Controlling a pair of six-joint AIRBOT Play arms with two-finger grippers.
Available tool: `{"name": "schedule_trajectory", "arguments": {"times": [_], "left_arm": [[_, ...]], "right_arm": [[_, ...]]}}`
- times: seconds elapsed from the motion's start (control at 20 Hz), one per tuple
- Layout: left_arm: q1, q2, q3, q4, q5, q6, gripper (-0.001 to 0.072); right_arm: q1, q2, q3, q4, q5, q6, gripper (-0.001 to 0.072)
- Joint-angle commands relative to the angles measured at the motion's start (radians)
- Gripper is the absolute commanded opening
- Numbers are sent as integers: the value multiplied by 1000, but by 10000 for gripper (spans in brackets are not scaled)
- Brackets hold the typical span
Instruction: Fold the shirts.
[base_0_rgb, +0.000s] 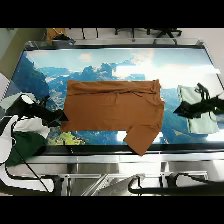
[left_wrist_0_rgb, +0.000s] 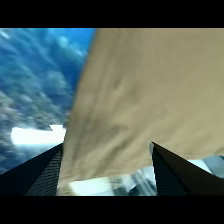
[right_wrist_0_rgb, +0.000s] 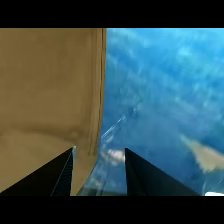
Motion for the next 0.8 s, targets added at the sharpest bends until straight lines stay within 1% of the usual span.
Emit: {"name": "schedule_trajectory", "arguments": {"times": [0.0, 0.05, 0.1, 0.15, 0.2, 0.3, 0.45, 0.6, 0.65, 0.7, 0.75], "left_arm": [[3, 7, -43, -148, 24, 81, 587], [3, 7, -43, -167, 24, 86, 583], [3, 7, -43, -169, 24, 90, 338], [3, 7, -43, -166, 24, 93, 33], [3, 7, -43, -164, 26, 100, 15], [3, 7, -43, -162, 32, 100, 15], [3, 7, -43, -163, 36, 99, 15], [3, 7, -43, -162, 31, 99, 15], [3, 7, -43, -162, 27, 99, 15], [3, 7, -43, -162, 23, 99, 15], [3, 7, -43, -162, 14, 99, 14]], "right_arm": [[-13, 90, -198, 51, -23, 19, 368], [-5, 90, -245, 61, -24, 18, 403], [5, 89, -286, 68, -31, 19, 475], [17, 86, -329, 72, -45, 19, 501], [33, 86, -365, 71, -62, 19, 501], [82, 86, -426, 72, -104, 18, 501], [183, 71, -476, 105, -221, 14, 500], [269, 17, -474, 212, -314, -74, 493], [280, 0, -469, 250, -327, -114, 377], [279, -8, -463, 273, -327, -145, 219], [277, -8, -456, 270, -322, -152, 150]]}}
